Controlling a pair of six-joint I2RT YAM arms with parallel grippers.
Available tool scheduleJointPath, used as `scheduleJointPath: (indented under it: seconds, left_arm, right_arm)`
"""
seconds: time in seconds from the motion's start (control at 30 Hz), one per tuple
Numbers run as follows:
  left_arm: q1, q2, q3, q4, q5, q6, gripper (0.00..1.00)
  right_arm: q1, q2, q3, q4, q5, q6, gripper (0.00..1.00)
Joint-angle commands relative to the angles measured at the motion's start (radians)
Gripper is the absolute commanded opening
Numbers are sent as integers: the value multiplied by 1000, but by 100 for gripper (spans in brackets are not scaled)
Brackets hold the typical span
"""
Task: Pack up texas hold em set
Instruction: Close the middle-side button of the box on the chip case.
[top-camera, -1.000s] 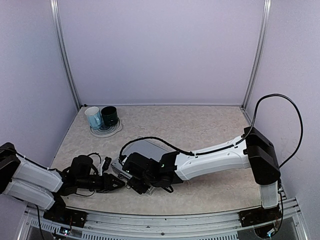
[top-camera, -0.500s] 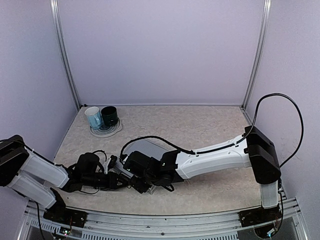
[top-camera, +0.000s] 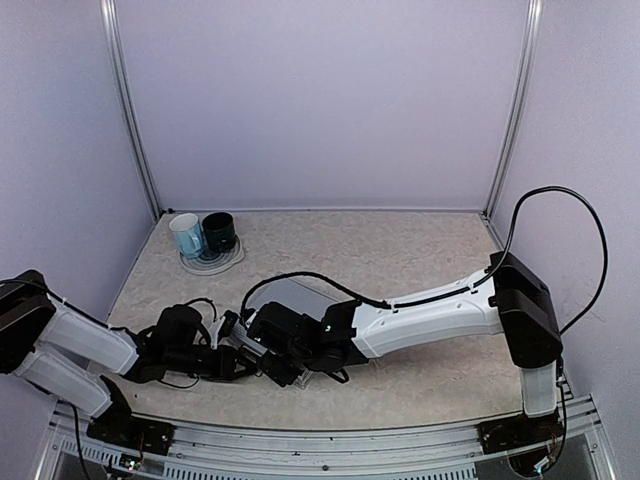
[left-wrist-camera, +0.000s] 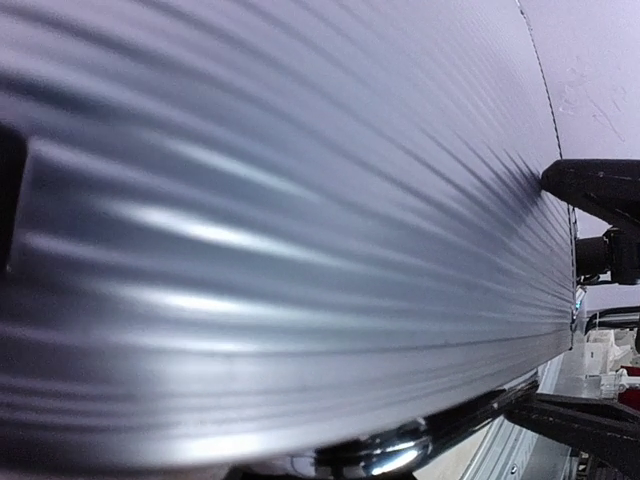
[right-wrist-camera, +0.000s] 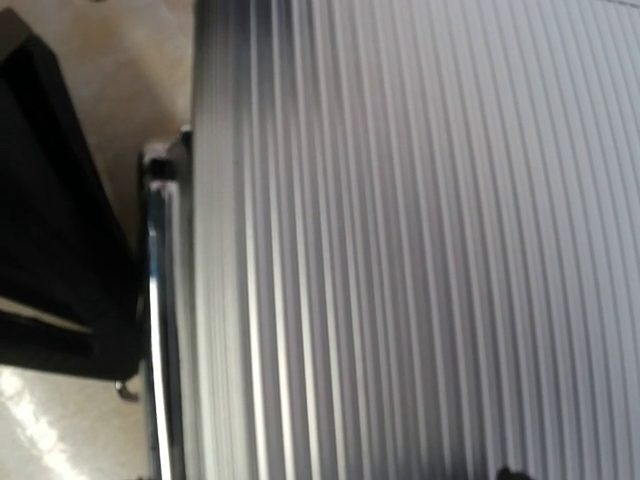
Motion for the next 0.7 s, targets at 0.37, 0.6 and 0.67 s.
scheduleJointPath:
  seconds: [0.37, 0.6, 0.67]
  left_arm:
    - [-42, 56, 48, -62, -25, 97, 18]
    - [-12, 83, 13, 74, 124, 74, 16]
    - [-3, 81, 6, 93, 144, 71, 16]
  right_arm:
    - [-35, 20, -38, -93, -23, 35, 73]
    - [-35, 19, -41, -92, -23, 36, 72]
    - [-35, 18, -44, -91, -23, 35, 72]
